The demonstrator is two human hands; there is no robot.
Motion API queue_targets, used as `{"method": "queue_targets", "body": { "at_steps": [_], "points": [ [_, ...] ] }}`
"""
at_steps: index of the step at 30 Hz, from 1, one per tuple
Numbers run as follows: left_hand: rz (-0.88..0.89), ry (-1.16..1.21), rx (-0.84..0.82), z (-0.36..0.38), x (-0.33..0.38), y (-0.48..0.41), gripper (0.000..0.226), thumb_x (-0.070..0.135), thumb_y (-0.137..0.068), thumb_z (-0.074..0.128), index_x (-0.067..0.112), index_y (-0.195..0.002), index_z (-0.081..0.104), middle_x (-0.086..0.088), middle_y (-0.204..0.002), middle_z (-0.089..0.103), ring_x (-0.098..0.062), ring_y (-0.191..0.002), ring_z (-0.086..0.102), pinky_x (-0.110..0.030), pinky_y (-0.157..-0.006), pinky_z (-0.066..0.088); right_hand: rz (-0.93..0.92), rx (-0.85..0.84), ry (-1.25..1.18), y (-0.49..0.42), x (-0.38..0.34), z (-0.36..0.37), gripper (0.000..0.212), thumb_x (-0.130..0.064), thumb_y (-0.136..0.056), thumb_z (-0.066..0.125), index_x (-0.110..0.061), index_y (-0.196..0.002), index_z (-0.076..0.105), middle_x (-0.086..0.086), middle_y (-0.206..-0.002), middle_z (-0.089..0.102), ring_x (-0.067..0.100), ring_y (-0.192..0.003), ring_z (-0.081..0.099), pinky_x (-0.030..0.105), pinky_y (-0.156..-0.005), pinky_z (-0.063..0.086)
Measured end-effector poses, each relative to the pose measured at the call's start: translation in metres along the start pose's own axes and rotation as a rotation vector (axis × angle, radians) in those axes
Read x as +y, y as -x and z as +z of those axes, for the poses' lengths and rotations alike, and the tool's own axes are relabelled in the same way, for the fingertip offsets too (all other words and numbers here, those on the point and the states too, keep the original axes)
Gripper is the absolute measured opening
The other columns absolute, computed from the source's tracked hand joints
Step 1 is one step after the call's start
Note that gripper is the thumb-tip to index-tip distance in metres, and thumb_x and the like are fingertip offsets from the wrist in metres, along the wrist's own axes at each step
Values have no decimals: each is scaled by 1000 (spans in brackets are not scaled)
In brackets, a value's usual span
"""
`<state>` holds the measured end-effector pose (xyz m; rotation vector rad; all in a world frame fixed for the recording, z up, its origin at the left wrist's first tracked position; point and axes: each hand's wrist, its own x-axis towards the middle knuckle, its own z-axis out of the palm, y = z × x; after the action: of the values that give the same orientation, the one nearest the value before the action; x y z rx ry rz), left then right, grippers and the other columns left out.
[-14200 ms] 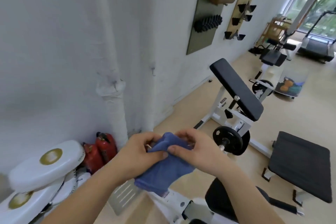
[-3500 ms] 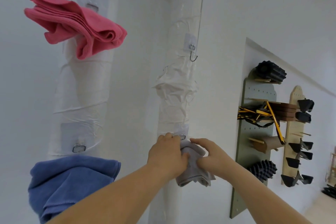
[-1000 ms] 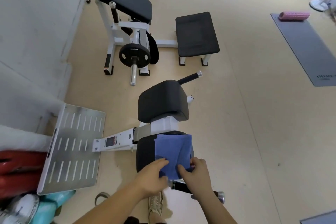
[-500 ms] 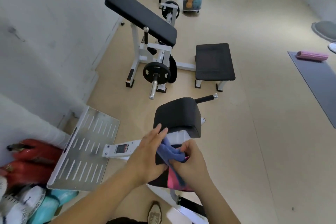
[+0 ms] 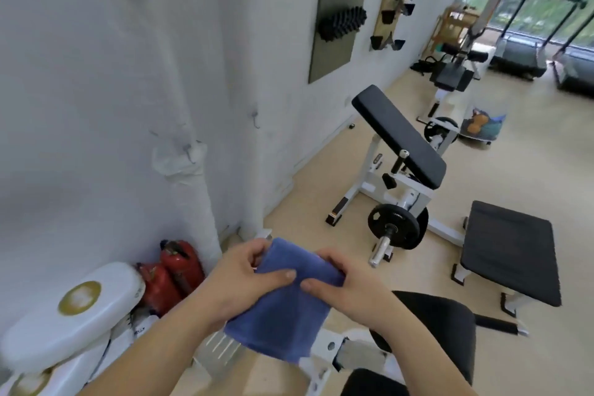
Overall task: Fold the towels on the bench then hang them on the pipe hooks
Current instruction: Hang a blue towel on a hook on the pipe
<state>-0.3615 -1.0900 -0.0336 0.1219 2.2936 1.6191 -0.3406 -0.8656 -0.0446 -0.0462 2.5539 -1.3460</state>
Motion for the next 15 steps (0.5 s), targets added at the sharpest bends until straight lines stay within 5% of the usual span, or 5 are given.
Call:
{"method": "queue_targets", "body": {
  "at_steps": [5, 10, 12, 15],
  "points": [
    [-56, 261, 106, -96, -8, -10, 23, 23, -84, 83, 22, -105, 74, -2, -99, 80, -16, -95, 76, -36, -85, 59, 35, -10, -189, -70, -64, 23, 25, -32, -78, 86, -17, -90, 70, 3, -83, 72, 10, -74, 64, 28, -69, 49],
    [-39, 309, 121, -174, -15, -30, 40, 41, -79, 83, 22, -112, 73, -2, -105, 80, -17, -101, 75, -36, -88, 57, 64, 72, -431, -140, -120, 62, 24, -21, -81, 86, -12, -96, 69, 6, -90, 77, 24, -86, 73, 32, -76, 57],
    [-41, 324, 145, -200, -16, -41, 41, 43, -79, 80, 14, -108, 72, -1, -91, 79, -14, -85, 74, -27, -76, 55, 66, 113, -448, -167, -139, 75, 25, -20, -82, 85, -12, -100, 70, 10, -93, 77, 28, -94, 74, 40, -84, 60],
    [-51, 287, 199, -233, -19, -61, 14, 15, -97, 67, 7, -109, 67, 5, -59, 67, -5, -55, 62, -15, -54, 47, 49, 137, -433, -205, -162, 89, 21, -19, -84, 82, -16, -102, 70, 6, -90, 79, 25, -91, 76, 47, -89, 60]
  ]
}}
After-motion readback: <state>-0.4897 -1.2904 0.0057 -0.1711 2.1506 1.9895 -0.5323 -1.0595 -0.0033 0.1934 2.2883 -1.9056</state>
